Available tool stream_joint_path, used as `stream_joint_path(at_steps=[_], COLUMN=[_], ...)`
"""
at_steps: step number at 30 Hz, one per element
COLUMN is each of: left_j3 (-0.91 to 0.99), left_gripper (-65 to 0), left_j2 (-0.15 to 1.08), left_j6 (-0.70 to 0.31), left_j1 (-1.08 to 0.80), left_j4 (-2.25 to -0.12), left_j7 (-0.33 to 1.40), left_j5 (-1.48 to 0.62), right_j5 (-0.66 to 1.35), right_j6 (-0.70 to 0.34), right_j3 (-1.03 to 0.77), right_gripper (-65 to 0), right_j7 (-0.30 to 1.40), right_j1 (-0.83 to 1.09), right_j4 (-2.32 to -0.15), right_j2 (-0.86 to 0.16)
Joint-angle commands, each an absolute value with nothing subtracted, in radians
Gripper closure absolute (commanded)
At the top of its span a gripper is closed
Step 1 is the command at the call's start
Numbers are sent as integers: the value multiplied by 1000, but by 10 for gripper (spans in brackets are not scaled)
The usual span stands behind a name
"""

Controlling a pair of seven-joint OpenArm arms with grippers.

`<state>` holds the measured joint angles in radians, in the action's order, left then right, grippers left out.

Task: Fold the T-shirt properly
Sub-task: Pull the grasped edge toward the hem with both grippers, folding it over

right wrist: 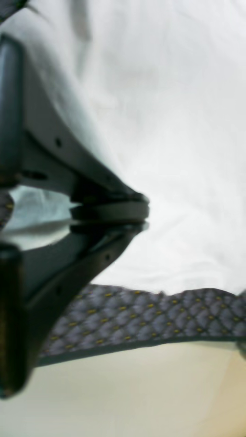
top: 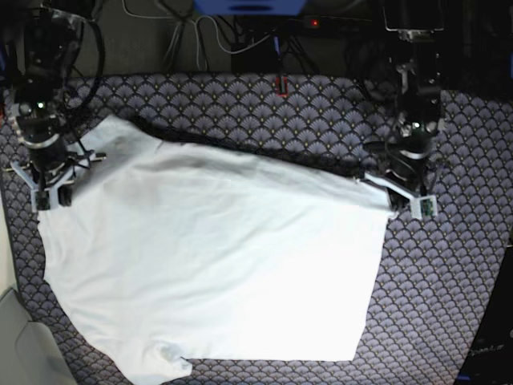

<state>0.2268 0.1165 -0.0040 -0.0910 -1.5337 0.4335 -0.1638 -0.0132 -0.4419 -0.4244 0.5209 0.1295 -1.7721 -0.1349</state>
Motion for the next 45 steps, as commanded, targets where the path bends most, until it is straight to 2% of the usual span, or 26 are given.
stream_joint_path(at_steps=[1, 12, 22, 30, 41, 45], left_j3=[231, 223, 223, 223, 223, 196], left_gripper=[-5, -5, -5, -5, -5, -5], left_j2=[125, 142, 147, 139, 139, 137], left_j6=[-2, 2, -2, -2, -2, -2], left_j1=[-61, 114, 163, 170, 160, 160], left_j4=[-1558, -1554, -1423, -1411, -1411, -1411], left_j7=[418, 506, 496, 496, 496, 496], left_j5=[-162, -162, -162, -162, -162, -162], right_j5=[-7, -7, -7, -8, -8, -8], right_j6=[-438, -438, -438, -435, -438, -438], right_j3=[-418, -355, -294, -254, -251, -206], right_gripper=[-11, -11, -11, -11, -14, -93], right_j7=[509, 513, 507, 432, 435, 435], right_j1=[97, -122, -348, -481, -401, -384], right_j4=[-1770, -1520, -1276, -1104, -1089, -1086], right_j2=[-160, -272, -332, -343, -357, -358])
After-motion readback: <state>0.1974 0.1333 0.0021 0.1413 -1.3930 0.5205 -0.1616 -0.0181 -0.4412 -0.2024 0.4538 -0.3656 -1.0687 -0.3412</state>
